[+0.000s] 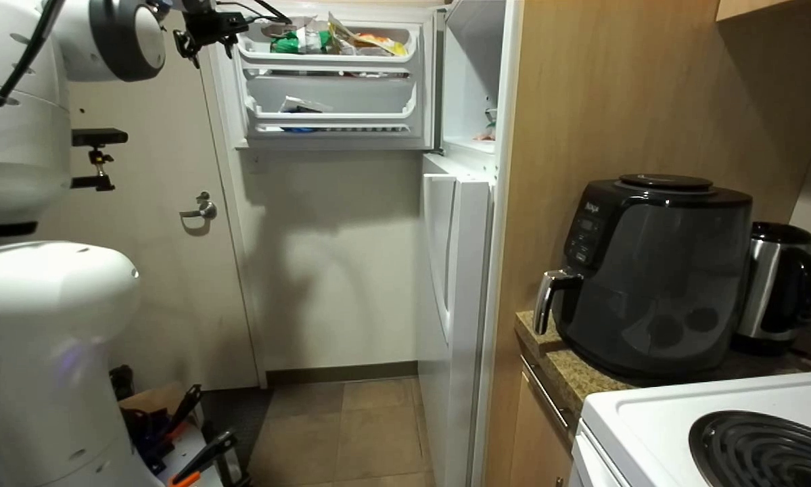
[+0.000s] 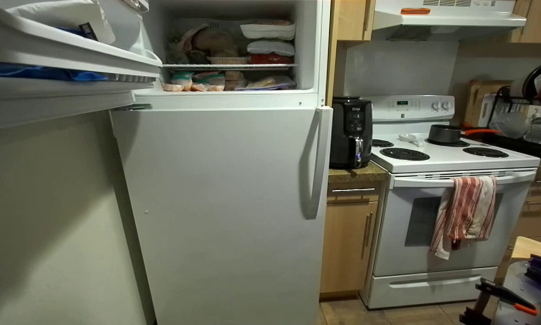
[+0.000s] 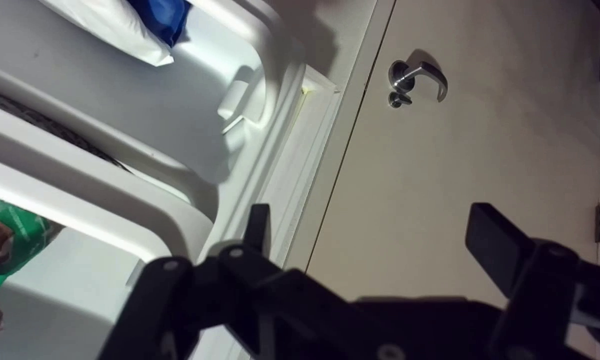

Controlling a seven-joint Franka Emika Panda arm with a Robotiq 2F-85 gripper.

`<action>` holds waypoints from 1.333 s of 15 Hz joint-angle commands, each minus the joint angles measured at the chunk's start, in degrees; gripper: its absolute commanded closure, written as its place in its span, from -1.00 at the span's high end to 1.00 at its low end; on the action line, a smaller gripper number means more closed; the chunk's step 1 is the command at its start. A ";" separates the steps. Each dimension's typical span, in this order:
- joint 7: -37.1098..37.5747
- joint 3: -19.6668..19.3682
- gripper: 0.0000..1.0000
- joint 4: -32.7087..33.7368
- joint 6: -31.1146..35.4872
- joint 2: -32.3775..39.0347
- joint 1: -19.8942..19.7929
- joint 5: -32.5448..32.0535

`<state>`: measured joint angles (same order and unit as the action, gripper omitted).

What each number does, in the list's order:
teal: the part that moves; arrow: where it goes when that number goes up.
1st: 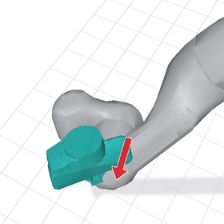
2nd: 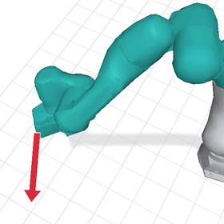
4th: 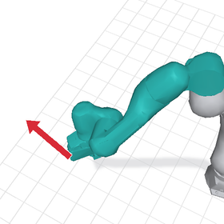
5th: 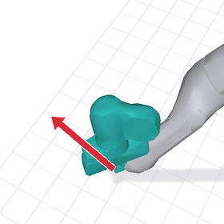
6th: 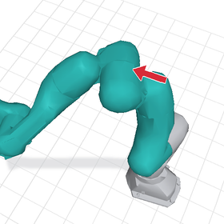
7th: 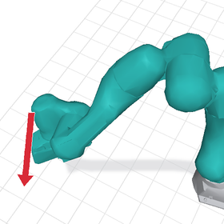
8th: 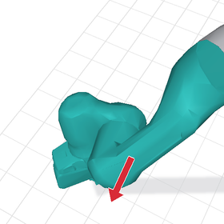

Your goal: Open the fridge

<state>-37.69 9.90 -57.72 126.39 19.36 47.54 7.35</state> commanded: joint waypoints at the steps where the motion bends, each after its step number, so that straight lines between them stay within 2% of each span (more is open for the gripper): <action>1: 1.77 -0.85 1.00 3.49 1.09 2.53 1.50 -2.55; 12: 1.53 -3.07 1.00 10.88 1.32 7.66 3.93 -3.49; 20: 1.21 -5.35 1.00 15.50 1.25 10.62 4.29 -2.81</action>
<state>-37.63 5.30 -44.45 126.64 28.38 51.38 5.65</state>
